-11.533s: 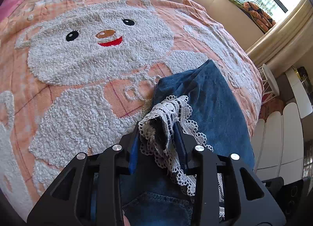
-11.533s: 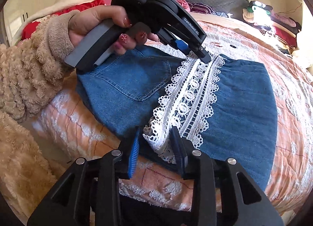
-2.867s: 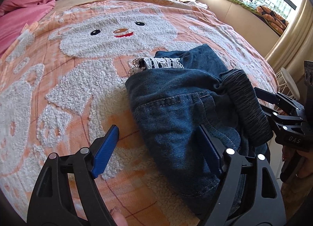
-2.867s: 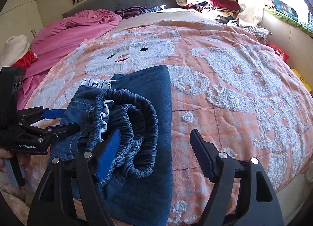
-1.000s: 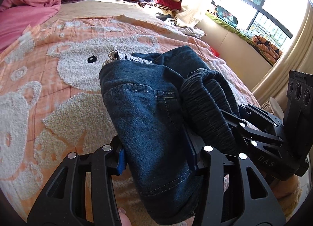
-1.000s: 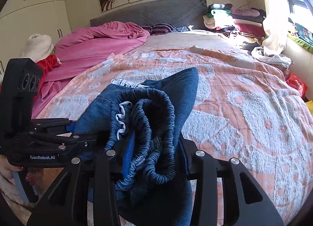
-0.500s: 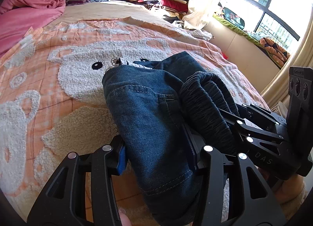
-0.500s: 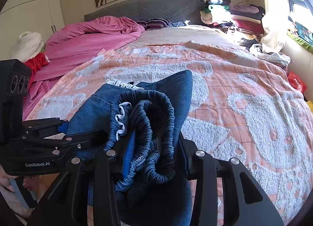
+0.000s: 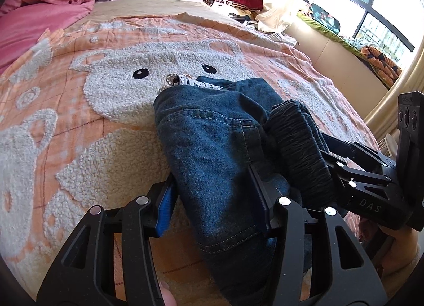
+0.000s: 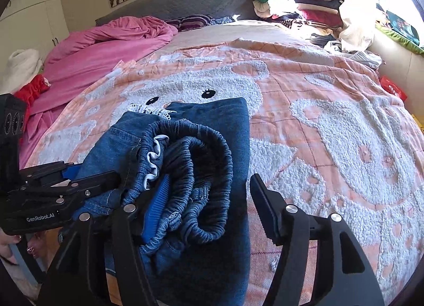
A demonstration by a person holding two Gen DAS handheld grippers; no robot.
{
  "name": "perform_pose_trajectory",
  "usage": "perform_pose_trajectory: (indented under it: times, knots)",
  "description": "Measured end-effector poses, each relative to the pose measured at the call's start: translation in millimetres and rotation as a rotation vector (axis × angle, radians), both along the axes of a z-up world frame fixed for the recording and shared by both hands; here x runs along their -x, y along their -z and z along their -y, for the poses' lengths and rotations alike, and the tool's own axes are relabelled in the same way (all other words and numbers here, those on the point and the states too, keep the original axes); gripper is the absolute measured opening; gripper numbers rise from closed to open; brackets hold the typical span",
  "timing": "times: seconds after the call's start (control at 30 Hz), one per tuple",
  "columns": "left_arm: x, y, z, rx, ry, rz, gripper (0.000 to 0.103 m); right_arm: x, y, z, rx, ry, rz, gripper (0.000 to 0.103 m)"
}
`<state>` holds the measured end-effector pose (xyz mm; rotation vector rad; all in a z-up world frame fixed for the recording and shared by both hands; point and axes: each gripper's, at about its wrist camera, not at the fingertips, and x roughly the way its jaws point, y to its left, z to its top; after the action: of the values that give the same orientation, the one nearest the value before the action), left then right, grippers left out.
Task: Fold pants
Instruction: 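Open both tools and withdraw them from the folded pants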
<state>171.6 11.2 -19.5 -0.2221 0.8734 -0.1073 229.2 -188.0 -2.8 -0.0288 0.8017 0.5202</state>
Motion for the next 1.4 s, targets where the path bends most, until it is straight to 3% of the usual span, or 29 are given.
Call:
perform_pose_trajectory:
  times: [0.4,0.87,0.97,1.4]
  knots:
    - [2.2,-0.1,-5.3,0.007,-0.019,-0.007,0.056,0.7,-0.4,-0.1,0.025,0.031,0.01,0.073]
    - [4.3,-16.2,-6.9,-0.002,-0.02,0.016,0.07,5.5,-12.1,6.0,0.023,0.061,0.034,0.077]
    - [4.4,-18.2,-6.0,-0.004,-0.022,0.015,0.072,7.5,-15.5,8.5,0.027,0.072,0.047,0.086]
    - [12.1,-28.7,-5.7,-0.009,-0.024,0.032,0.083,16.2,-30.9,16.0,0.006,0.1,0.074,0.087]
